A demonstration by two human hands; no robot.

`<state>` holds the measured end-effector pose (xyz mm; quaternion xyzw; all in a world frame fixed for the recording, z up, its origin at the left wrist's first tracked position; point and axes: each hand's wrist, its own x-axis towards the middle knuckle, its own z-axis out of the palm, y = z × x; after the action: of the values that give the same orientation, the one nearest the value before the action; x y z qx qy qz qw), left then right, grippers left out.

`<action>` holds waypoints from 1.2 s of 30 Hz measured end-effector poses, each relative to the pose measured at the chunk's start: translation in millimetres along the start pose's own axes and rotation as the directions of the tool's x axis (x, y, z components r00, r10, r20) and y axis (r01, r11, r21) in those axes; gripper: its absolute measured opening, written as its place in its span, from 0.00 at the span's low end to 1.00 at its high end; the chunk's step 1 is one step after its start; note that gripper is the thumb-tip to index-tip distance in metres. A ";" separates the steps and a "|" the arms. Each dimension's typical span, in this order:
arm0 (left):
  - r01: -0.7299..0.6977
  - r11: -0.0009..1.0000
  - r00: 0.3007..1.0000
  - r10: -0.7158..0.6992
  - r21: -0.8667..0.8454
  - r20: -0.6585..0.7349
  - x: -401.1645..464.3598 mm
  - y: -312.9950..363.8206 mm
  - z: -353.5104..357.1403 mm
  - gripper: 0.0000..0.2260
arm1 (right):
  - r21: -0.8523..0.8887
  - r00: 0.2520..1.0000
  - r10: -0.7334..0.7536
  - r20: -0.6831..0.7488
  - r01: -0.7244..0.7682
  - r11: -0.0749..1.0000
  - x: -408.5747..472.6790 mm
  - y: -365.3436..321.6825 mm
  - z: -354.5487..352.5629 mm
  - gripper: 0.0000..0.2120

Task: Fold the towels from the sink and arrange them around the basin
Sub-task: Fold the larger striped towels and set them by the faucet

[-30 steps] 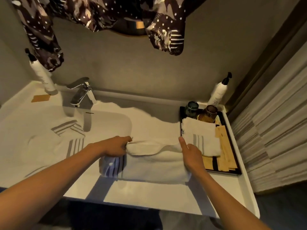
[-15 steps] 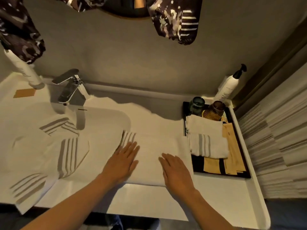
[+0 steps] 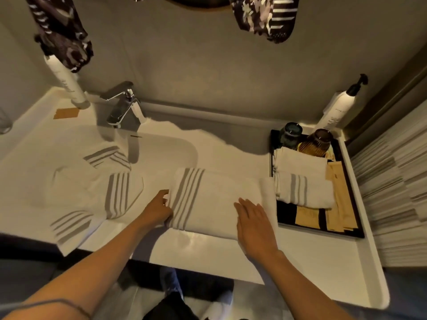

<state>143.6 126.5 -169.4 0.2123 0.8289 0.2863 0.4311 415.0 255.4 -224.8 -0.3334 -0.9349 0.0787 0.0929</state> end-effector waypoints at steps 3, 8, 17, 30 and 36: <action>0.093 0.992 0.996 -0.094 0.081 0.006 -19.2 -18.8 -13.0 0.19 | 0.004 1.000 0.021 0.018 -0.021 1.000 -5.0 -1.5 1.9 0.25; -0.130 0.931 0.962 0.201 0.340 -0.182 -32.5 -20.0 -25.0 0.12 | 0.005 0.997 0.015 0.073 -0.015 1.000 -12.2 1.0 2.2 0.22; 0.020 0.796 0.988 0.075 0.605 -0.132 -24.2 -14.3 -40.7 0.08 | 0.053 0.993 0.099 0.065 -0.103 0.993 -27.8 -15.6 4.5 0.22; -0.721 0.264 0.634 0.623 0.640 0.458 -70.9 -40.9 112.4 0.25 | 0.045 0.986 0.132 0.101 -0.137 0.990 -97.7 -35.5 -18.2 0.22; -0.685 0.276 0.649 0.651 0.674 0.393 -76.2 -35.1 129.8 0.26 | 0.205 0.896 0.433 -0.098 -0.408 0.890 -93.0 -11.8 -71.1 0.13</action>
<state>289.4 92.5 -207.6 0.7084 0.6884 0.0462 0.1490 494.6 193.2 -164.6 -0.5230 -0.8205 0.1570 0.1688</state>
